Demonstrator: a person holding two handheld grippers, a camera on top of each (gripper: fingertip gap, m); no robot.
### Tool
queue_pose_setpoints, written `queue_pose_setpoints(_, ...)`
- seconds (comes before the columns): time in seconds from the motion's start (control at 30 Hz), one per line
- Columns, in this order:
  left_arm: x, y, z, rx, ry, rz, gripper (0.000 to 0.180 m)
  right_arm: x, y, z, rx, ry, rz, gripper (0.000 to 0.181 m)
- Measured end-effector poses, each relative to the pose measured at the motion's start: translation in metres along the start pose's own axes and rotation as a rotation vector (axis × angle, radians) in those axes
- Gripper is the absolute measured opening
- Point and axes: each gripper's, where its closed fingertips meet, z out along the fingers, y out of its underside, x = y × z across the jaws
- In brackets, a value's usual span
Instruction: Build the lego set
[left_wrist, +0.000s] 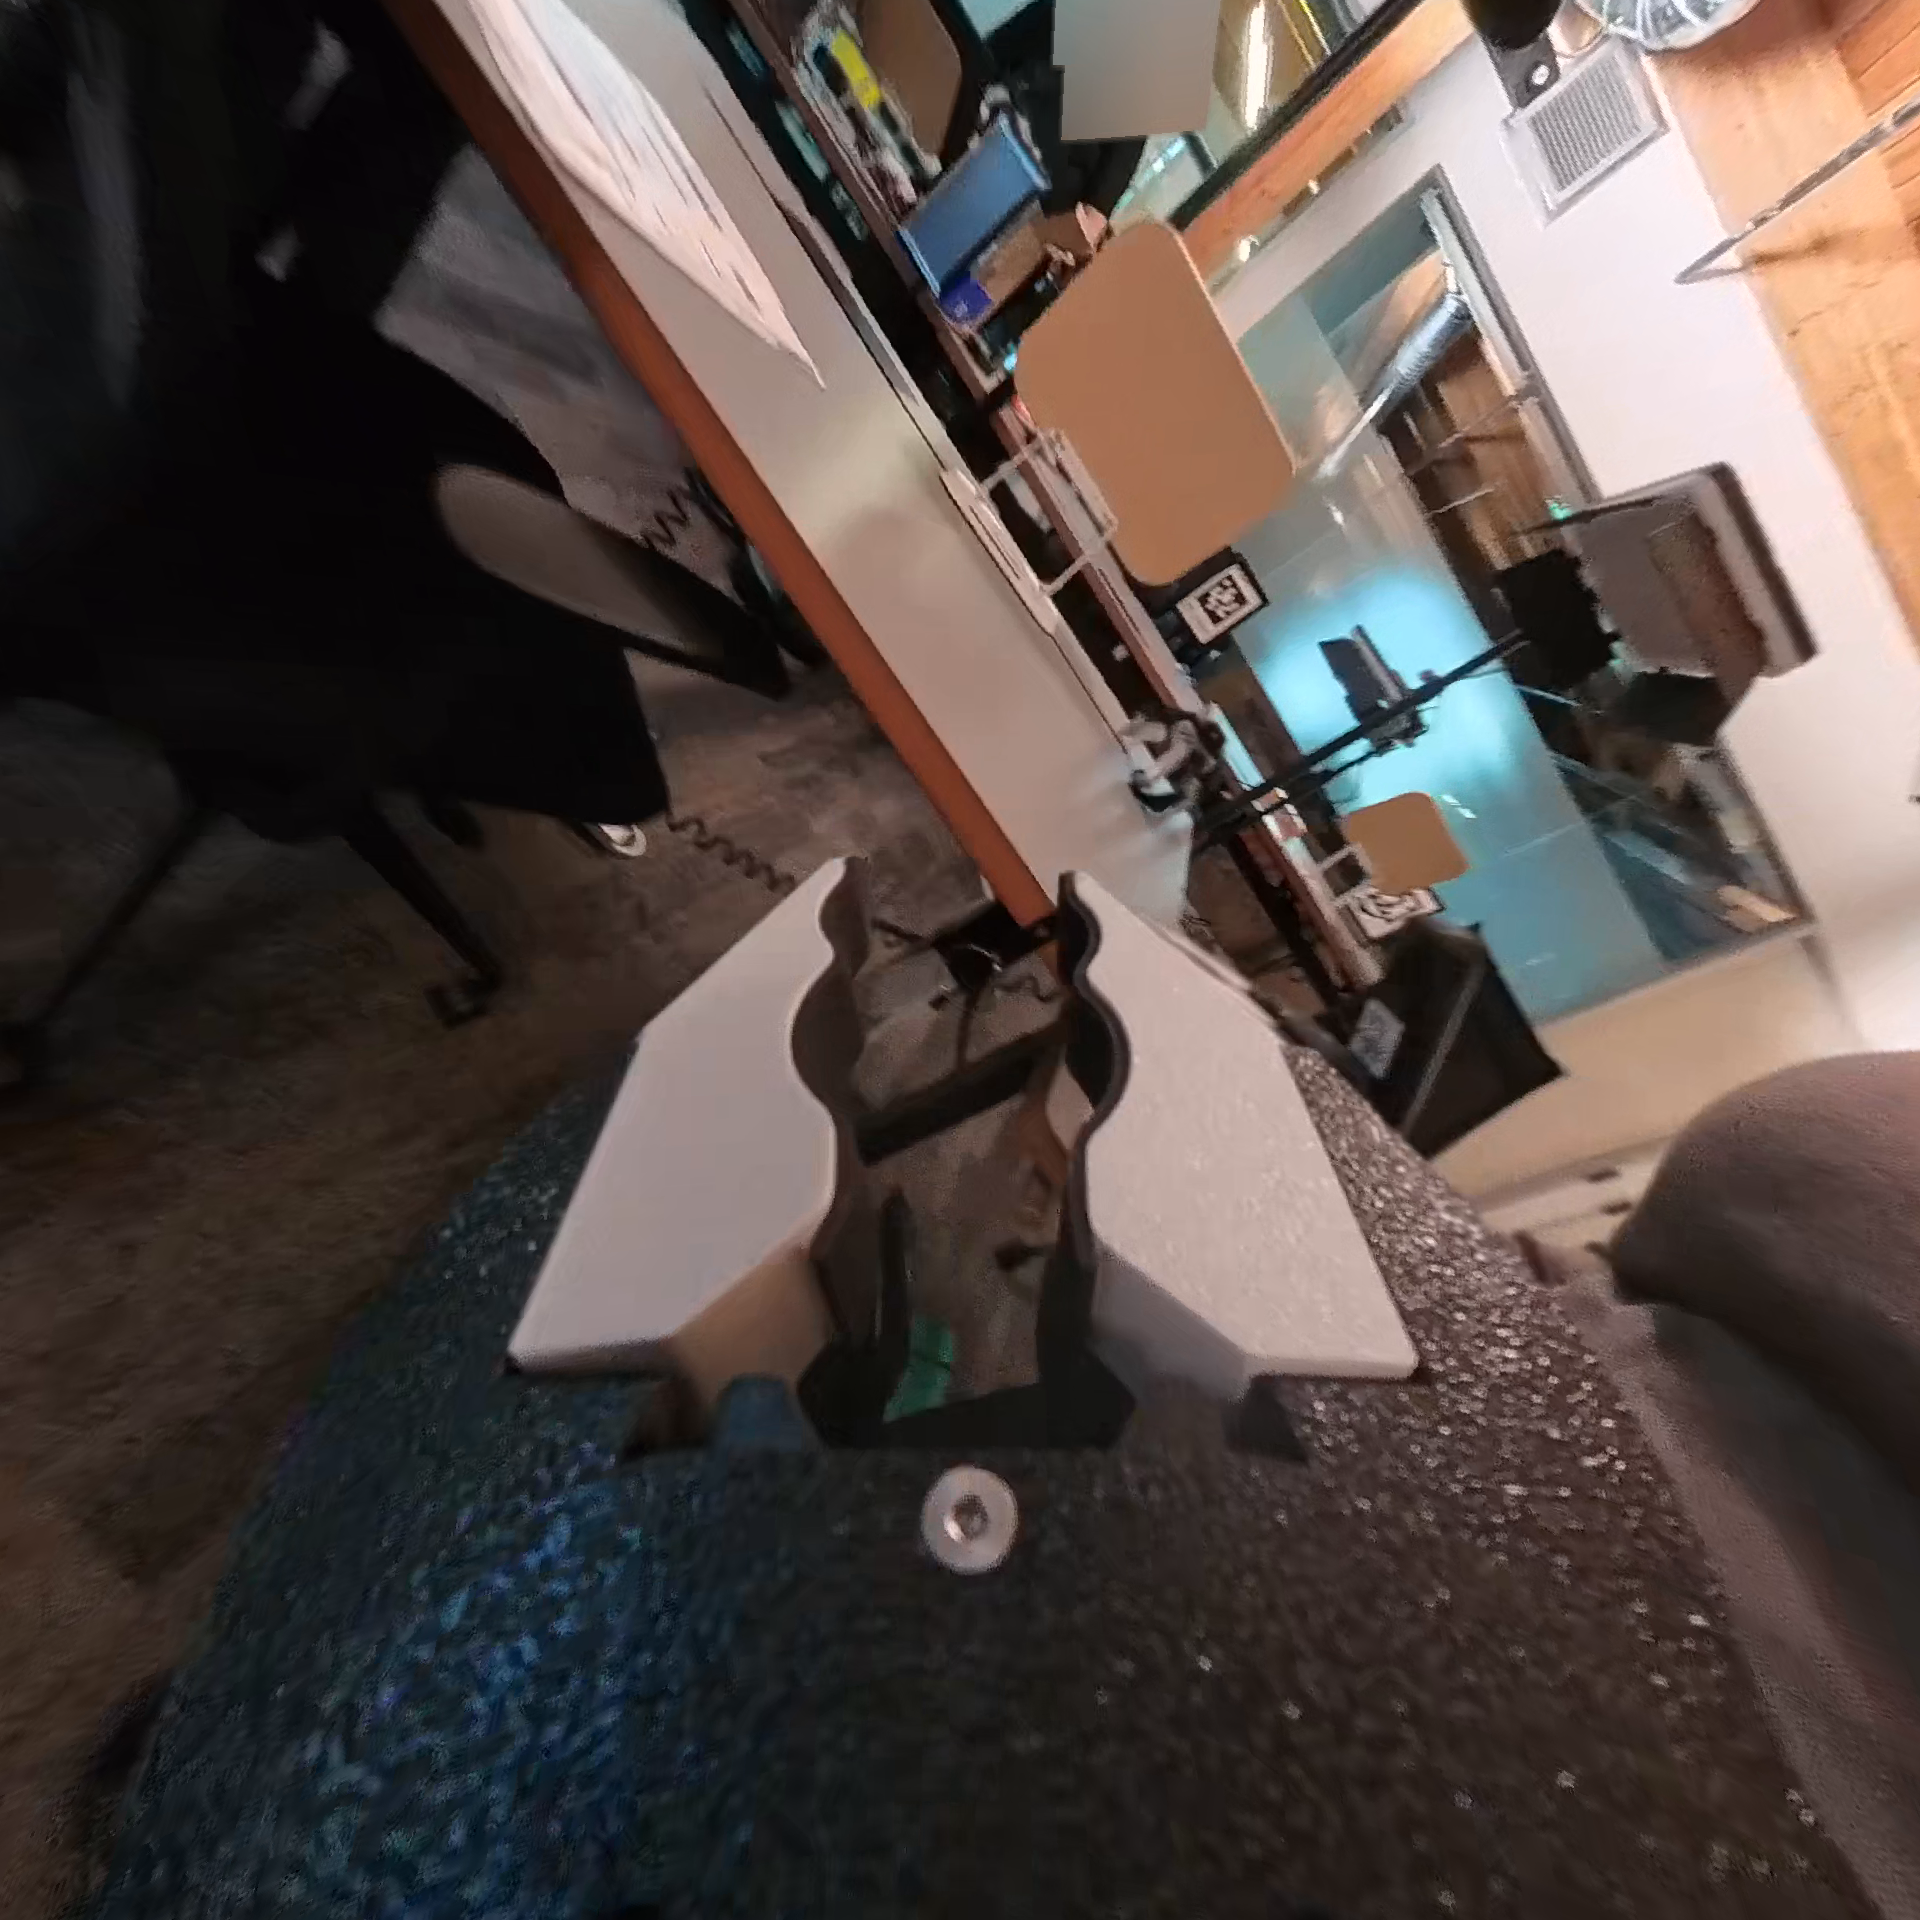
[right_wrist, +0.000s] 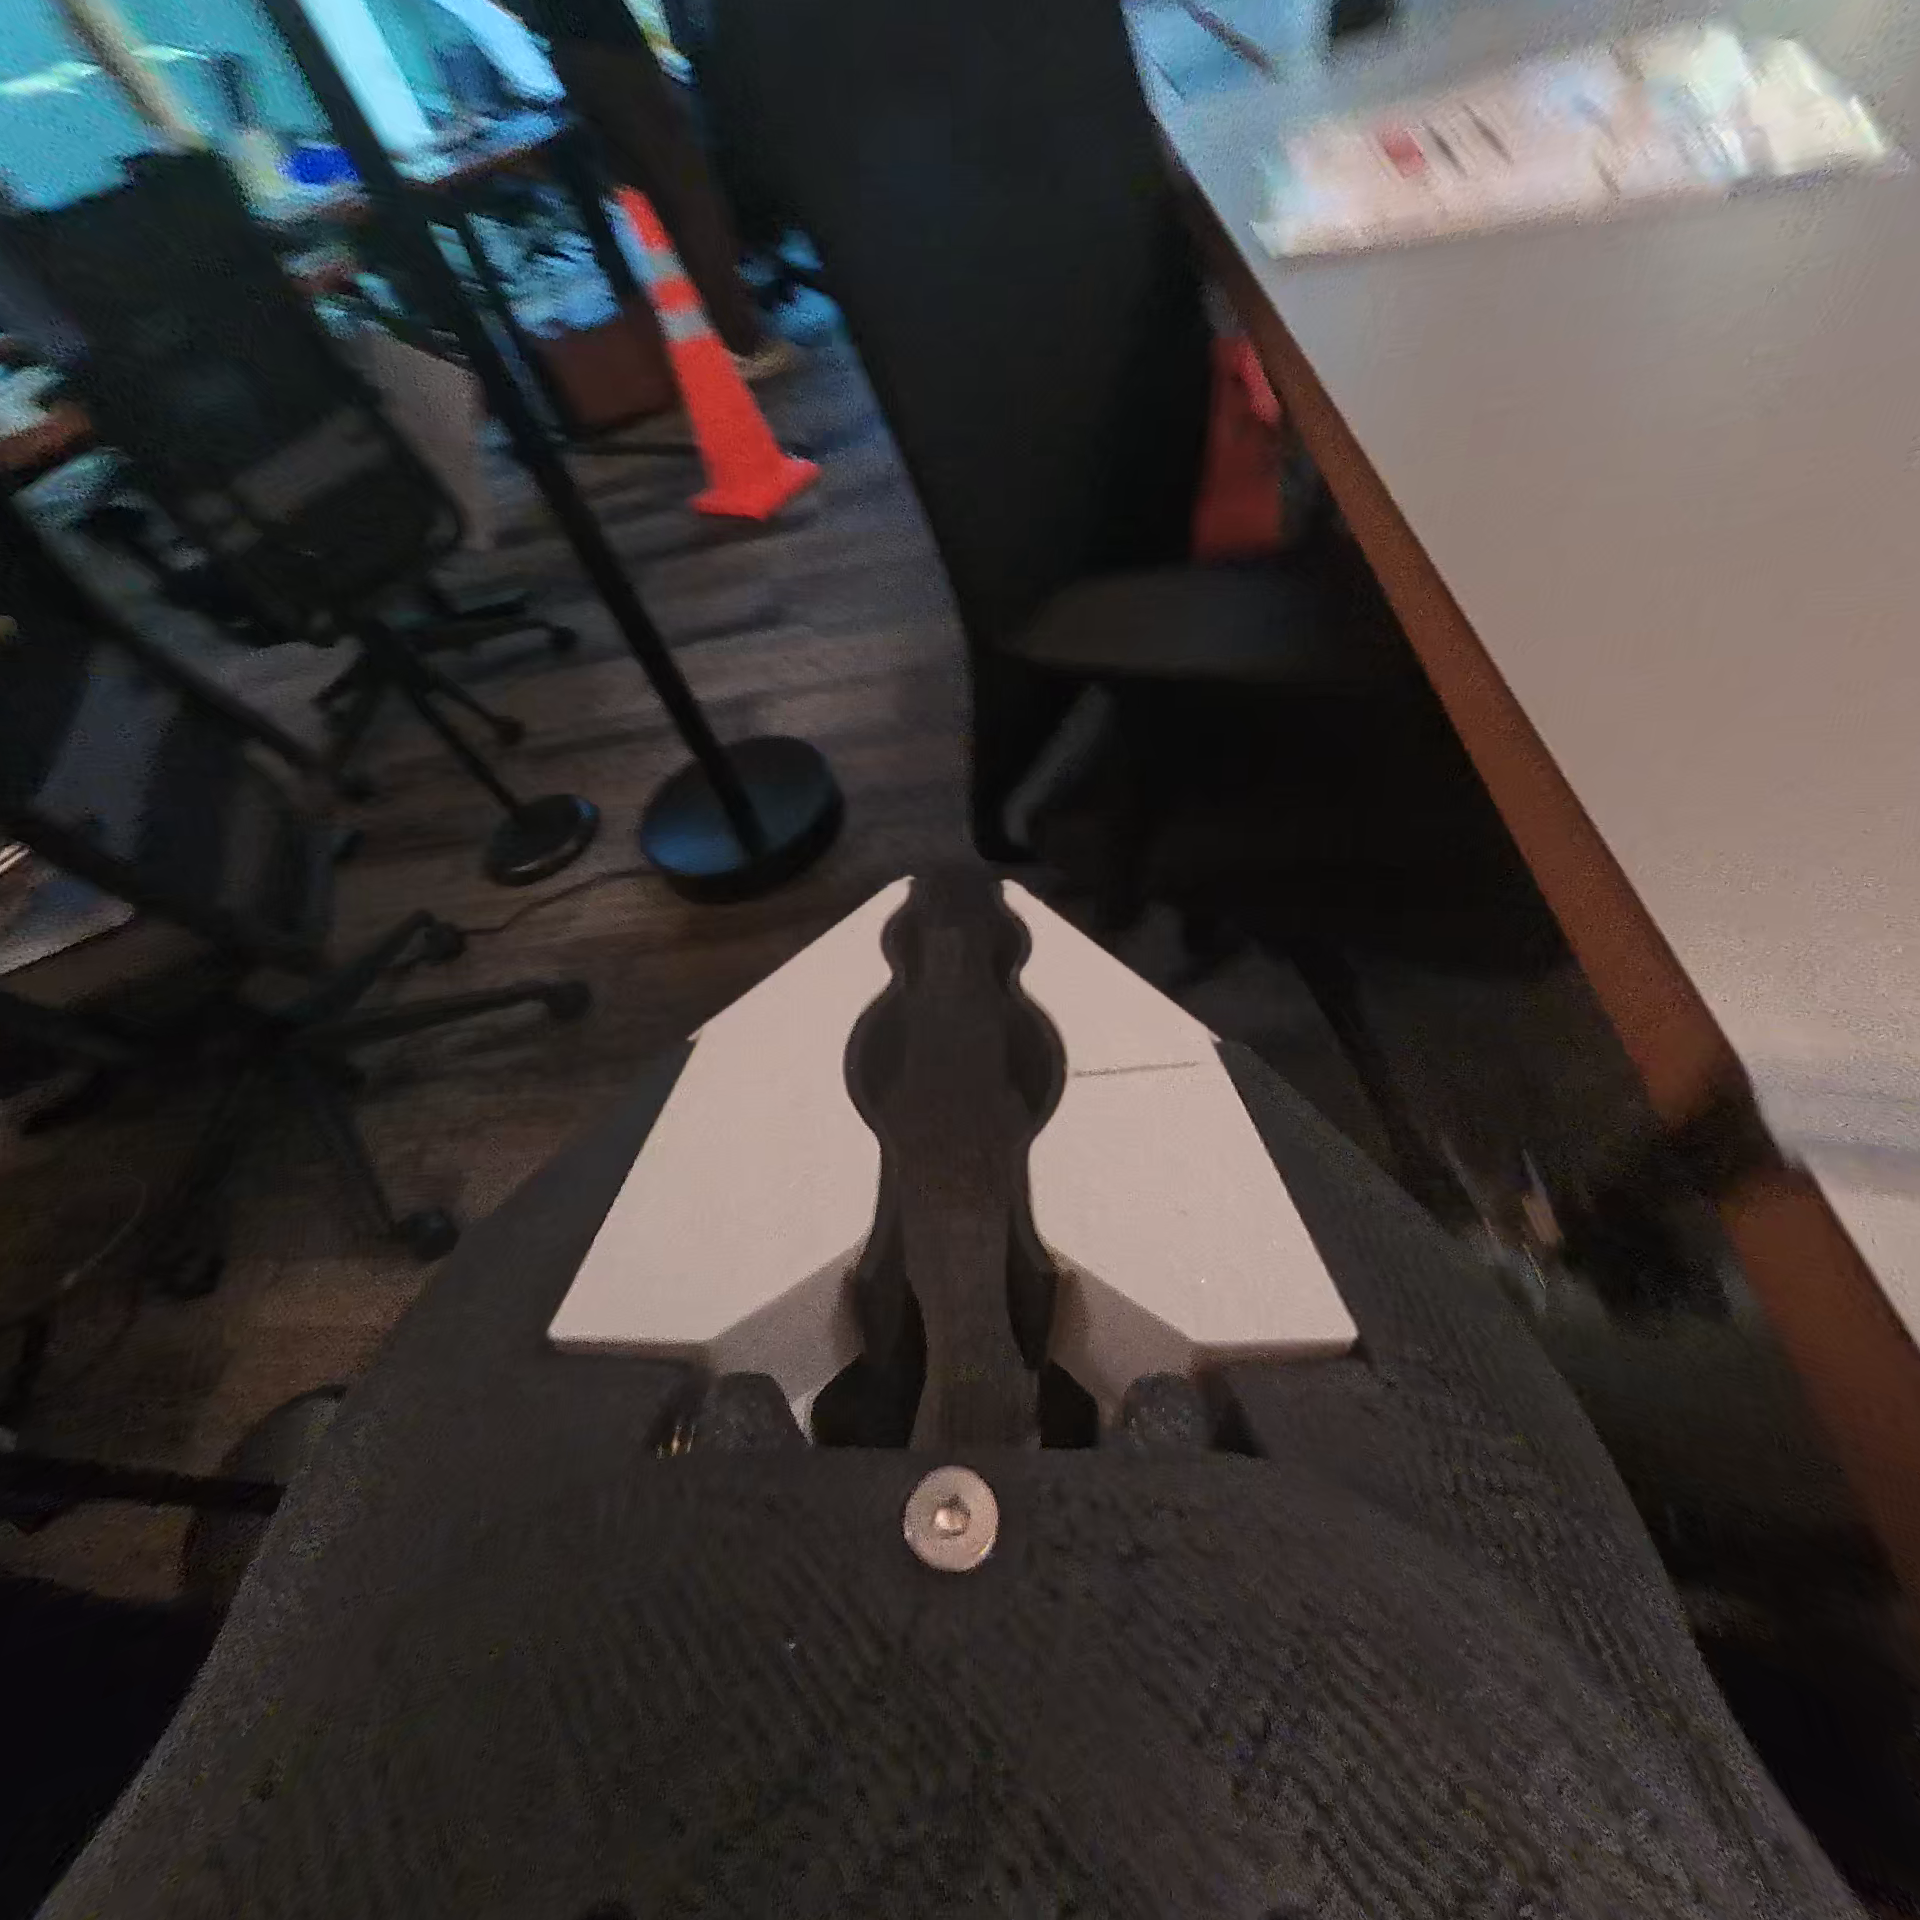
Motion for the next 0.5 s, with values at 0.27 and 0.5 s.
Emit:
queue_pose_setpoints(0.27, 0.002, -0.099, -0.054, 0.273, -0.222, 0.4, 0.044, -0.173, -0.167, 0.072, 0.437, -0.44, -0.356, 0.025)
queue_pose_setpoints(0.5, -0.011, -0.197, -0.112, 0.663, -0.532, 0.7, 0.124, -0.232, -0.251, 0.13, 0.631, -0.678, -0.362, 0.067)
